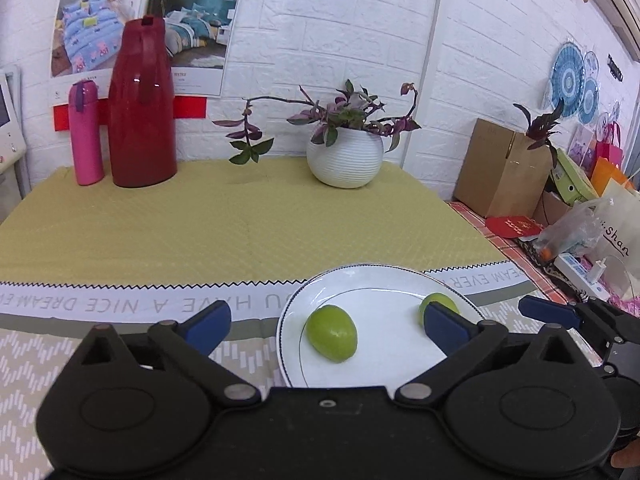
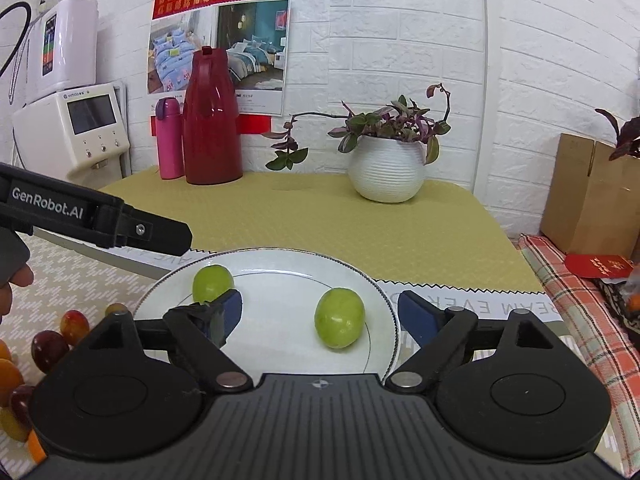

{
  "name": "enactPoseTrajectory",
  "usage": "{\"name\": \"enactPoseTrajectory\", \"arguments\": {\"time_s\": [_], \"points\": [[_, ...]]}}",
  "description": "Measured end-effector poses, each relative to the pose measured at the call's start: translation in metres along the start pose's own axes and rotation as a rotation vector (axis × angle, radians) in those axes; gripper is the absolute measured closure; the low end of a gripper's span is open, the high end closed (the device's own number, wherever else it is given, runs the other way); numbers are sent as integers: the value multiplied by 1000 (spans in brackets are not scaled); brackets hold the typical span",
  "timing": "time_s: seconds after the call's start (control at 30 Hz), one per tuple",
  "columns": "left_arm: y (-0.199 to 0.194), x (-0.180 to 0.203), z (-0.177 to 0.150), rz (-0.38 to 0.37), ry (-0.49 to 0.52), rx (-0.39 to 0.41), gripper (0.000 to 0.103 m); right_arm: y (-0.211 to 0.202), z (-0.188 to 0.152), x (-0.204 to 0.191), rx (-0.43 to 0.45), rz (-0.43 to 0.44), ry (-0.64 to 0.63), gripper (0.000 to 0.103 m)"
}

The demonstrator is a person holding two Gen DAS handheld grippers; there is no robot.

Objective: Organize fruits
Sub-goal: 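Move both tools back from the plate toward the fruit pile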

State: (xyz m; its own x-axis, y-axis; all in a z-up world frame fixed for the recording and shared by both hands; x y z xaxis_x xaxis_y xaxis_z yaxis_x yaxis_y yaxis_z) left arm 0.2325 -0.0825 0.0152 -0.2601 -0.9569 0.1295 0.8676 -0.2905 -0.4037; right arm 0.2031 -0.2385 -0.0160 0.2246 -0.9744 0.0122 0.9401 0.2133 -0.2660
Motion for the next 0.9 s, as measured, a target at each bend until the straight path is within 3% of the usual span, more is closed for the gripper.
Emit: {"name": "enactPoseTrajectory", "arguments": {"time_s": [0.43, 0.9], "points": [[-105, 8, -29, 21, 40, 46, 0, -81, 3, -37, 59, 49, 23, 0], [-149, -22, -95, 78, -10, -31, 0, -111, -36, -64, 0, 71, 90, 0]]}}
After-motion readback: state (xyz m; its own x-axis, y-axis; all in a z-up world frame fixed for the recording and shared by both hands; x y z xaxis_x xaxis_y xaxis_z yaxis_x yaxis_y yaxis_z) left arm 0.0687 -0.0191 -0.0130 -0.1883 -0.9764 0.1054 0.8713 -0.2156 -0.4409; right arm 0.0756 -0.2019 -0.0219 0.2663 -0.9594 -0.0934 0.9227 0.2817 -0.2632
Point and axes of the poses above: each gripper's, at about its wrist camera, not at the fingertips, and y roughly the way its jaws point, x to its right, z to its top, the point moved 7 cm from there along y, roughly the way its jaws point, and after that the axes turned 8 degrees about x, right-handed, at the moved point
